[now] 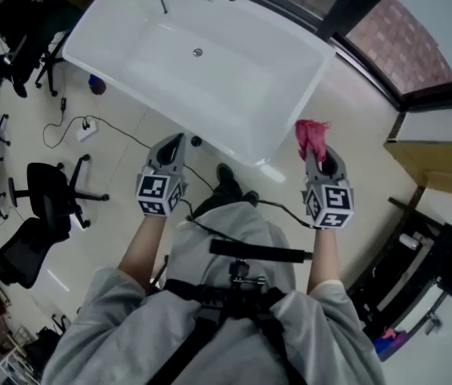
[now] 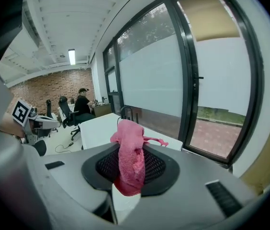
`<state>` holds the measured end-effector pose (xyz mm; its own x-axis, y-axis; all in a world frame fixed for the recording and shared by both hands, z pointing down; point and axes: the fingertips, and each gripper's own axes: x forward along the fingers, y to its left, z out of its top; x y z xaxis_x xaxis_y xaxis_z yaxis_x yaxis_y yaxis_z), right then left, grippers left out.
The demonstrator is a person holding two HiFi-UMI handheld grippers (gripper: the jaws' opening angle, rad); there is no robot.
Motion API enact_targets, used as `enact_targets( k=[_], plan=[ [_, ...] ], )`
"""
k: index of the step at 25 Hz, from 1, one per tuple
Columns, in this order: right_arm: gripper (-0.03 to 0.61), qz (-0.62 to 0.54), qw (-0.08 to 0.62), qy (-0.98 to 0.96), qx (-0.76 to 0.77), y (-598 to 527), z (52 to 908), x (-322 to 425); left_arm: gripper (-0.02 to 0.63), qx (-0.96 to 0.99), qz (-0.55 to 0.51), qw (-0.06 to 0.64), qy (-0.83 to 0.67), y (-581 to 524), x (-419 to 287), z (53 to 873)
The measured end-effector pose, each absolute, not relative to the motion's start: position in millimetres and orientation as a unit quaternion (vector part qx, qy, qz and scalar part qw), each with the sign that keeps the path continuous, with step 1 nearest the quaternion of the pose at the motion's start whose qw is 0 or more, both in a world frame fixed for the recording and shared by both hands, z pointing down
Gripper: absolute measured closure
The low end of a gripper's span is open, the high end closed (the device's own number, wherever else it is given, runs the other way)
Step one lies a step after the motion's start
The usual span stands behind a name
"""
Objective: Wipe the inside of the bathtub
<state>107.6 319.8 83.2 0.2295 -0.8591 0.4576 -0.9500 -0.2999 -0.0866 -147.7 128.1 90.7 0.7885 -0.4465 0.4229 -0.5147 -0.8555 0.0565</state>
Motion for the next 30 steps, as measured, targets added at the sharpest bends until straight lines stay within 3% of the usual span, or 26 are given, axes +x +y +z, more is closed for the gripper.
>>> enact_targets(
  k=[12,30],
  plan=[
    [0.488,0.232,0.045,-0.526,0.817,425,89,105,0.609,0.942,0.182,0.079,-0.269,179,-168,69],
    [0.487,0.245,-0.014,-0.441,0.863,397,94,-13,0.609,0.968,0.191,0.029,-0.159,107,-210,49]
  ],
)
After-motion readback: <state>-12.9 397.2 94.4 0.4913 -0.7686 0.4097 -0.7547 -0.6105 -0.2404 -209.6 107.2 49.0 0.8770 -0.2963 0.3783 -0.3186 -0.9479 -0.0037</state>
